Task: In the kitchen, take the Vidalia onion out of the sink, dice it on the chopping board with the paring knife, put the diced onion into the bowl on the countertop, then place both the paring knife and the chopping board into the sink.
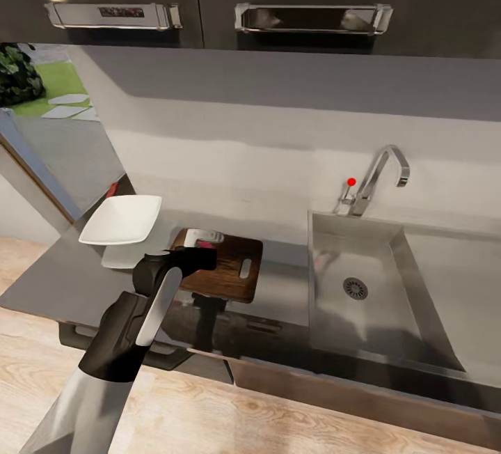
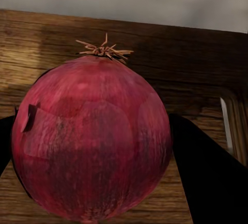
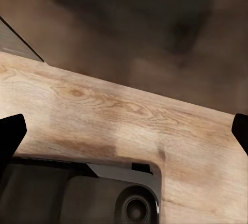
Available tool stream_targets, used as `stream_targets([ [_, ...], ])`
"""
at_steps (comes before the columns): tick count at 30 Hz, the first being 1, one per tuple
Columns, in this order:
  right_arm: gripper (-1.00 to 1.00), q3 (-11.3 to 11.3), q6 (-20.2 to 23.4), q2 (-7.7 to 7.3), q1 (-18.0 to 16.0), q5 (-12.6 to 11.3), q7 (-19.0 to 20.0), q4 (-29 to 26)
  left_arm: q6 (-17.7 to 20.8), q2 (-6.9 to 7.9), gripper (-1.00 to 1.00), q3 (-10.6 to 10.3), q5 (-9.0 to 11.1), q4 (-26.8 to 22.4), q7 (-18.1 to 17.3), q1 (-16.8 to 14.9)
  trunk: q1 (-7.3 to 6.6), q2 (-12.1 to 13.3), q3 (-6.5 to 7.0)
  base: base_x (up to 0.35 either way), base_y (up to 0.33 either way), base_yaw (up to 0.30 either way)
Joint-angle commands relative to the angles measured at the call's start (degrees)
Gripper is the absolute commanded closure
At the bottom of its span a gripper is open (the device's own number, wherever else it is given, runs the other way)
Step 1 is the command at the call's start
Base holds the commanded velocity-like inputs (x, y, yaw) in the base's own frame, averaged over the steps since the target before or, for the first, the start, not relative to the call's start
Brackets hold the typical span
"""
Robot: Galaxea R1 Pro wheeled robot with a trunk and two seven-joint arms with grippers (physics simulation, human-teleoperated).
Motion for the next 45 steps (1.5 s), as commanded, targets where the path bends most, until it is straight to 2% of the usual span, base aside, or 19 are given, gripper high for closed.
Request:
stream_targets([
  [1, -1.00, -0.4, -0.1, 0.10, 0.0, 0.5, 0.4, -0.1, 0.2, 0.00, 1.00, -0.1, 0.6, 0.0, 0.6, -0.1, 0.04, -0.1, -0.12, 0.014, 0.000, 0.000],
  [35, -1.00, -0.4, -0.1, 0.10, 0.0, 0.5, 0.4, -0.1, 0.2, 0.00, 1.00, -0.1, 0.6, -0.1, 0.6, 0.0, 0.04, -0.1, -0.17, 0.014, 0.000, 0.000],
  [36, -1.00, -0.4, -0.1, 0.10, 0.0, 0.5, 0.4, -0.1, 0.2, 0.00, -1.00, -0.1, 0.6, -0.1, 0.6, 0.0, 0.04, -0.1, -0.17, 0.008, 0.000, 0.000],
  [45, -1.00, -0.4, -0.1, 0.10, 0.0, 0.5, 0.4, -0.1, 0.2, 0.25, -1.00, 0.0, 0.5, -0.4, 0.6, 0.5, 0.04, -0.1, -0.17, 0.024, 0.000, 0.000],
])
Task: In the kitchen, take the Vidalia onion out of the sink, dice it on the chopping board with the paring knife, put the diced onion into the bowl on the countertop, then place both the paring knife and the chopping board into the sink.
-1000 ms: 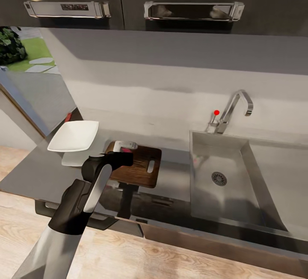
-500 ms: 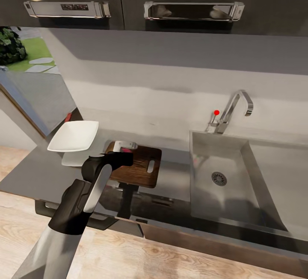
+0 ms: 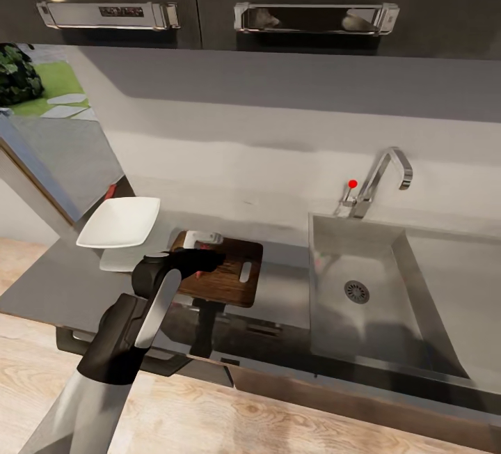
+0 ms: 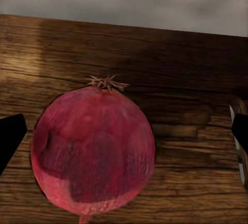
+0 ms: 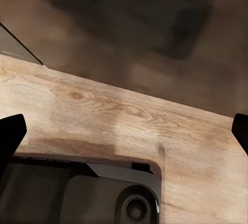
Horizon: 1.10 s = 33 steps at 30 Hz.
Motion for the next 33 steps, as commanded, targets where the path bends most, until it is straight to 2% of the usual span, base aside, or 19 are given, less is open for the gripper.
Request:
stream_targets([
  [1, -1.00, -0.4, -0.1, 0.10, 0.0, 0.5, 0.4, -0.1, 0.2, 0.00, -1.00, 0.0, 0.6, 0.0, 0.6, 0.0, 0.03, -0.1, -0.09, 0.001, 0.000, 0.000],
  [9, -1.00, -0.4, -0.1, 0.10, 0.0, 0.5, 0.4, -0.1, 0.2, 0.00, -1.00, 0.0, 0.6, 0.0, 0.6, 0.0, 0.03, -0.1, -0.09, -0.078, 0.000, 0.000],
  [33, -1.00, -0.4, -0.1, 0.10, 0.0, 0.5, 0.4, -0.1, 0.2, 0.09, -1.00, 0.0, 0.6, 0.0, 0.6, 0.0, 0.03, -0.1, -0.09, -0.330, 0.000, 0.000],
])
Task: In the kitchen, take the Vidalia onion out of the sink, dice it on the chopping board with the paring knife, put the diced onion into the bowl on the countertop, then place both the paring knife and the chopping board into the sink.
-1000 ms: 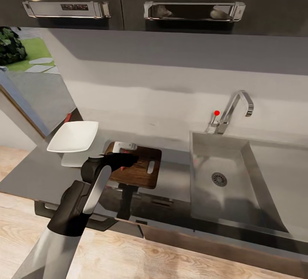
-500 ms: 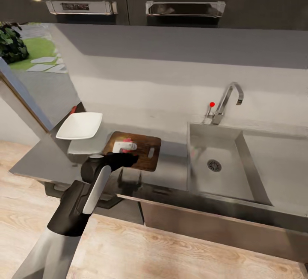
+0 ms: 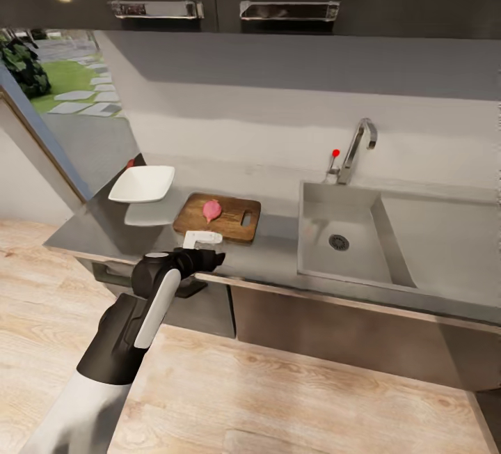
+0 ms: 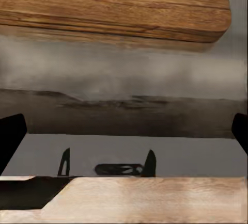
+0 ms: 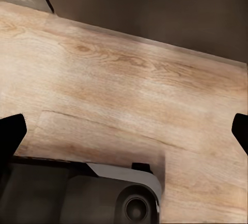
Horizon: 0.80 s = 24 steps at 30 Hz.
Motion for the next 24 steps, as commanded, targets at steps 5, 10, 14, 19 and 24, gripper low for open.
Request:
stream_targets([
  [5, -1.00, -0.4, -0.1, 0.10, 0.0, 0.5, 0.4, -0.1, 0.2, 0.04, -1.00, -0.1, 0.6, 0.0, 0.6, 0.0, 0.00, -0.1, -0.09, -0.326, 0.000, 0.000],
  [10, -1.00, -0.4, -0.1, 0.10, 0.0, 0.5, 0.4, 0.0, 0.1, 0.59, -1.00, -0.1, 0.6, -0.3, 0.5, 2.2, 0.00, -0.1, -0.09, -0.113, 0.000, 0.000],
  [14, -1.00, -0.4, -0.1, 0.10, 0.0, 0.5, 0.4, -0.1, -0.1, 1.90, -1.00, -0.1, 0.6, -0.5, 0.4, 6.5, 0.00, -0.1, -0.09, -0.022, 0.000, 0.000],
  [19, -1.00, -0.4, -0.2, 0.10, 0.0, 0.4, 0.4, -0.1, -7.0, 5.09, -1.00, -0.1, 0.6, -0.6, 0.1, 16.2, 0.00, -0.1, -0.09, -0.004, 0.000, 0.000],
  [24, -1.00, -0.4, -0.3, 0.40, 0.0, 0.3, 0.4, -0.1, -22.7, 10.38, -1.00, -4.2, 0.6, -0.7, -0.1, 28.5, 0.00, -0.1, -0.09, 0.000, 0.000, 0.000],
])
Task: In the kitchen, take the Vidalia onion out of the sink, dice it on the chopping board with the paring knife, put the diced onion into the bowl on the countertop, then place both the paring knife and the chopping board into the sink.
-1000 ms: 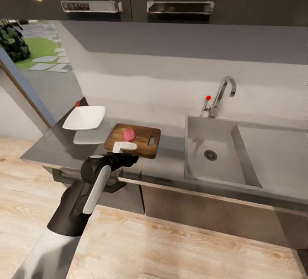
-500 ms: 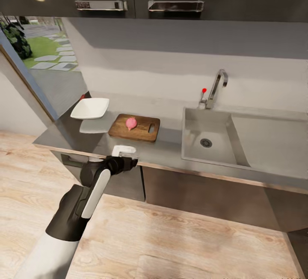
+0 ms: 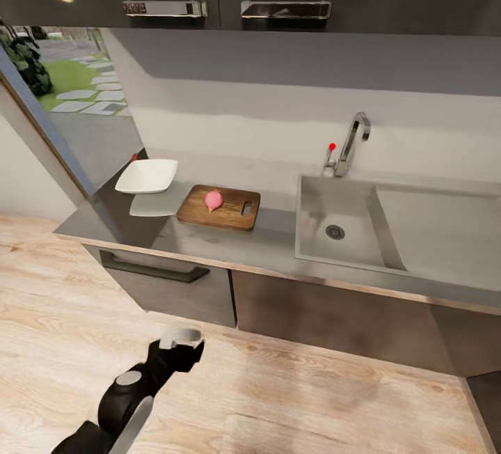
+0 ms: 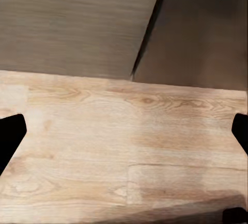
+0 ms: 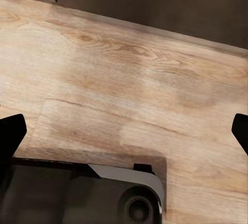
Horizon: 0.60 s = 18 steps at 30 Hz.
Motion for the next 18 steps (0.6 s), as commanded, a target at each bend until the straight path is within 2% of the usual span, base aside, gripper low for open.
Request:
stream_targets([
  [1, -1.00, -0.4, -0.1, 0.16, 0.0, 0.5, 0.4, -0.1, -3.0, 1.07, -1.00, -1.2, 0.5, -0.1, 0.6, 2.4, 0.04, -0.1, -0.08, 0.000, 0.000, 0.000],
  [4, -1.00, -0.4, -0.1, 0.28, 0.0, 0.4, 0.4, -0.1, -12.4, 4.37, -1.00, -2.7, 0.5, -0.1, 0.6, 8.8, 0.04, -0.1, -0.08, 0.000, 0.000, 0.000],
  [5, -1.00, -0.4, -0.1, 0.29, 0.0, 0.4, 0.4, -0.1, -13.8, 4.98, -1.00, -2.8, 0.6, -0.1, 0.6, 9.7, 0.04, -0.1, -0.08, 0.000, 0.000, 0.000],
  [6, -1.00, -0.4, -0.1, 0.32, 0.0, 0.3, 0.4, -0.2, -19.0, 7.34, -1.00, -3.4, 0.6, -0.2, 0.6, 13.1, 0.04, -0.1, -0.08, 0.000, 0.000, 0.000],
  [7, -1.00, -0.4, -0.1, 0.32, 0.0, 0.3, 0.4, -0.2, -20.2, 7.80, -1.00, -3.7, 0.6, -0.1, 0.6, 14.0, 0.04, -0.1, -0.08, 0.000, 0.000, 0.000],
  [8, -1.00, -0.4, -0.1, 0.33, 0.0, 0.3, 0.4, -0.5, -24.5, 8.80, -1.00, -4.9, 0.6, -0.2, 0.7, 17.3, 0.04, -0.1, -0.08, 0.000, 0.000, 0.000],
  [10, -1.00, -0.4, -0.1, 0.37, 0.0, 0.3, 0.3, -0.7, -30.5, 9.70, -1.00, -6.1, 0.5, -0.2, 0.8, 21.4, 0.04, -0.1, -0.08, 0.000, 0.000, 0.000],
  [11, -1.00, -0.4, 0.0, 0.38, 0.0, 0.3, 0.3, -0.8, -32.2, 9.90, -1.00, -6.3, 0.5, -0.2, 0.9, 22.5, 0.04, -0.1, -0.08, 0.000, 0.000, 0.000],
  [13, -1.00, -0.4, 0.0, 0.41, 0.0, 0.3, 0.3, -0.9, -38.9, 10.70, -1.00, -6.6, 0.3, -0.2, 0.9, 27.1, 0.04, -0.1, -0.08, 0.000, 0.000, 0.000],
  [15, -1.00, -0.4, 0.0, 0.42, 0.0, 0.3, 0.2, -1.0, -42.4, 11.23, -1.00, -6.6, 0.1, 0.0, 0.9, 29.9, 0.04, -0.1, -0.08, 0.000, 0.000, 0.000],
  [18, -1.00, -0.4, 0.0, 0.45, 0.0, 0.3, 0.2, -1.1, -44.7, 11.72, -1.00, -6.4, 0.0, 1.2, 1.0, 31.8, 0.04, -0.1, -0.08, 0.000, 0.000, 0.000],
])
